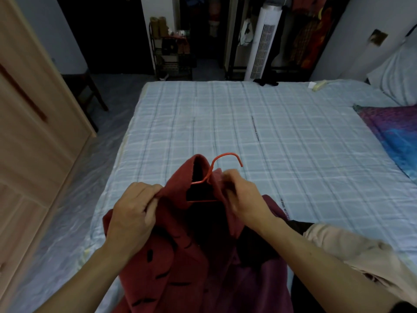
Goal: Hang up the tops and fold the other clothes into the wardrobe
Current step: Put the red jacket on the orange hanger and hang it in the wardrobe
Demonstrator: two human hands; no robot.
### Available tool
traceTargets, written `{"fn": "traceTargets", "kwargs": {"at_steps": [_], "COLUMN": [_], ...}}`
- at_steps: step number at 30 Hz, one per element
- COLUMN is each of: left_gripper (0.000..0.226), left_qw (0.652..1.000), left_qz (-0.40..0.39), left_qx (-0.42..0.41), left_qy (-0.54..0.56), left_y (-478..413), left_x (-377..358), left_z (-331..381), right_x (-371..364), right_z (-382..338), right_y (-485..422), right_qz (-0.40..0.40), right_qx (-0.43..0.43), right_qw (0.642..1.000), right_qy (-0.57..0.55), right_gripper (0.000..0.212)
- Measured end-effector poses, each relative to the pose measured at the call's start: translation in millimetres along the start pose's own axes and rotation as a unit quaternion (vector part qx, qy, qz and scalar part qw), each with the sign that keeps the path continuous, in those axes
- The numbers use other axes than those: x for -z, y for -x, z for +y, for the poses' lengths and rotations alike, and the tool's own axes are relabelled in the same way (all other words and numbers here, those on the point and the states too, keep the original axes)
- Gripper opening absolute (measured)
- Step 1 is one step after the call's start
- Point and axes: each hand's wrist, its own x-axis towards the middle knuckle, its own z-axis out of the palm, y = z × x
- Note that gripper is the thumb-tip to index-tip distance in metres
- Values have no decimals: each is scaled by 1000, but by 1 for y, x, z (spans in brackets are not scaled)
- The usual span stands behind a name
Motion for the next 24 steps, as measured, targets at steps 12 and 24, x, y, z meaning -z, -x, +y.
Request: {"fn": "traceTargets", "kwargs": {"at_steps": [12,24], "left_gripper": [23,16], "left_qw": [997,958], "left_qz": [58,239], "left_qx": [-58,-144], "left_qy": [-3,-69], "left_y": [-31,-39], "left_x": [79,264], "left_z": [30,162], "right_x": [53,208], "right_z": [-76,-262], "right_y": [1,77], "right_qz": [139,306], "right_qx": [106,265], "right_qw": [982,912], "right_qy": [65,71], "right_gripper": [16,9]}}
